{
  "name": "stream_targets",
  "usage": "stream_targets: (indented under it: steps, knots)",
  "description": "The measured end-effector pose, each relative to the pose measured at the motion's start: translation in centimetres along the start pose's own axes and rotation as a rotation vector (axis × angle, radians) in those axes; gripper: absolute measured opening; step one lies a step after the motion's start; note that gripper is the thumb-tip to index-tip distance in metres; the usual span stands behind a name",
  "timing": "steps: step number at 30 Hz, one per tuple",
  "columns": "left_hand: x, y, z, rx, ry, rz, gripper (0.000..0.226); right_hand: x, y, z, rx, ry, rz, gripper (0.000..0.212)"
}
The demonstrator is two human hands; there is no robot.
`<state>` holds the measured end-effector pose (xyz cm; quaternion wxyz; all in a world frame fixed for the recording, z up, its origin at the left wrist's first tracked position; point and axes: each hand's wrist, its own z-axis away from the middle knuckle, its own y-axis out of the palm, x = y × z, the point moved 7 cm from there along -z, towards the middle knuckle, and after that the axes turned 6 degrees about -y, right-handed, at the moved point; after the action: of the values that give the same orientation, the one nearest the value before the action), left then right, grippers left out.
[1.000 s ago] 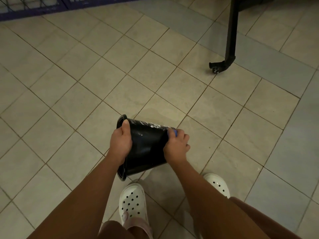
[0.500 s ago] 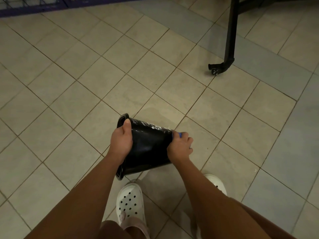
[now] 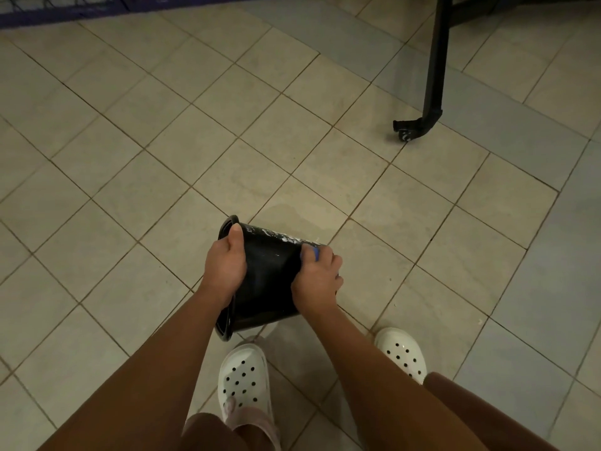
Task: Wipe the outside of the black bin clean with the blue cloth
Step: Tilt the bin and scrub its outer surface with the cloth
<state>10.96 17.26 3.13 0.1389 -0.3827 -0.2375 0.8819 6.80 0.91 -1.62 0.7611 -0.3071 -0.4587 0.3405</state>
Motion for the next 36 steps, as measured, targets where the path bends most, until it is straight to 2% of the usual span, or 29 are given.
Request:
stream_targets:
  steps: [2,5,7,9,11,13,19,24,26,30,36]
  knots:
    - [-0.1,0.0,0.1,0.015,-0.002,-0.005,0.057,-0.9,-0.3,-1.2,0.023,-0.006,0.017,0.055]
    - [-0.2,0.3,0.0,0.032,0.011,-0.019,0.062,-5.2,-0.9,-1.8,0.086,0.2,0.0,0.05]
    - [-0.4,0.4,-0.1,0.026,0.026,-0.039,0.063,-5.5,-0.9,-0.8,0.085,0.253,0.04,0.054]
    - [-0.5,0.4,-0.3,0.026,0.032,-0.05,0.063,-3.4,-0.4,-0.2,0.047,0.164,0.044,0.058]
    - [-0.4,0.4,-0.2,0.038,0.031,-0.057,0.063,-1.1,-0.3,-0.4,-0.009,0.042,0.021,0.055]
    - [-0.3,0.3,-0.2,0.04,0.028,-0.047,0.063,-0.7,-0.6,-1.3,-0.001,-0.004,0.007,0.051]
    - [-0.5,0.3,-0.1,0.014,0.031,-0.026,0.059,-4.4,-0.9,-0.9,0.069,0.302,-0.028,0.051]
    - [-0.3,0.1,-0.3,0.011,0.03,-0.012,0.06,-0.3,0.0,-0.4,0.018,0.098,0.038,0.058]
    - [-0.3,0.3,-0.3,0.03,0.038,-0.017,0.062,-1.7,-0.4,-1.7,0.049,0.109,0.052,0.05]
    - [-0.5,0.7,-0.2,0.04,0.058,-0.056,0.062,-5.3,-0.7,-1.7,0.106,0.267,0.042,0.045]
    - [0.1,0.2,-0.2,0.021,0.022,-0.024,0.049,-2.4,-0.1,-1.7,0.05,0.056,0.059,0.047]
